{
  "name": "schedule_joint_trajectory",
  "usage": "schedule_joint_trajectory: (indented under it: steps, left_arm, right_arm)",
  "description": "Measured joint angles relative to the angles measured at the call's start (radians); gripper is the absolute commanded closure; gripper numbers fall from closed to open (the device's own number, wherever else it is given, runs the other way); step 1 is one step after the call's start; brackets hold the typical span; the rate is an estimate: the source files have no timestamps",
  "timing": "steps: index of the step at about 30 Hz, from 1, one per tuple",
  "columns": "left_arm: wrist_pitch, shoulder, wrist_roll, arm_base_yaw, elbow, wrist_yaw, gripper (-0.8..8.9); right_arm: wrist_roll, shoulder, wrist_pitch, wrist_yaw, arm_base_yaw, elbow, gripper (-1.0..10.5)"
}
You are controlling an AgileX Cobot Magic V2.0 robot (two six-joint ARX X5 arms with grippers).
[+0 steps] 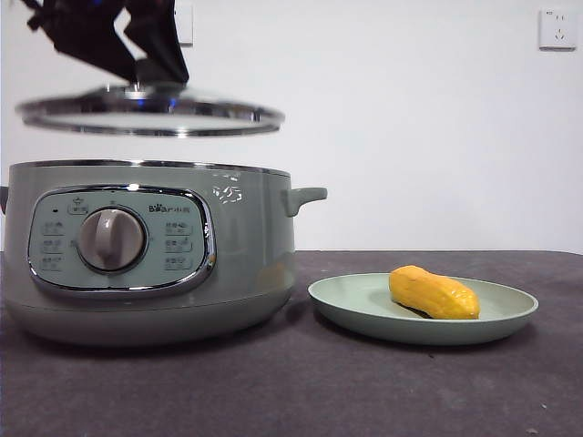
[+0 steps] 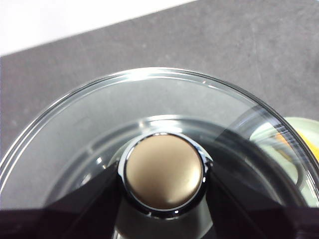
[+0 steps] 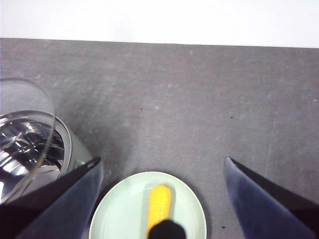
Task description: Take the corn out from the steamer,put the corn on the plate,close the lid
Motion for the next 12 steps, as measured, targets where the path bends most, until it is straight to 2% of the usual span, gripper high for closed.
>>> schedule_joint_trajectory:
  steps: [12]
  left_arm:
    - [0.067,0.0,-0.039,0.0,-0.114,0.002,8.23]
  right_arm:
    - [0.0,0.0,-0.013,0.0,0.0,0.0,5.4]
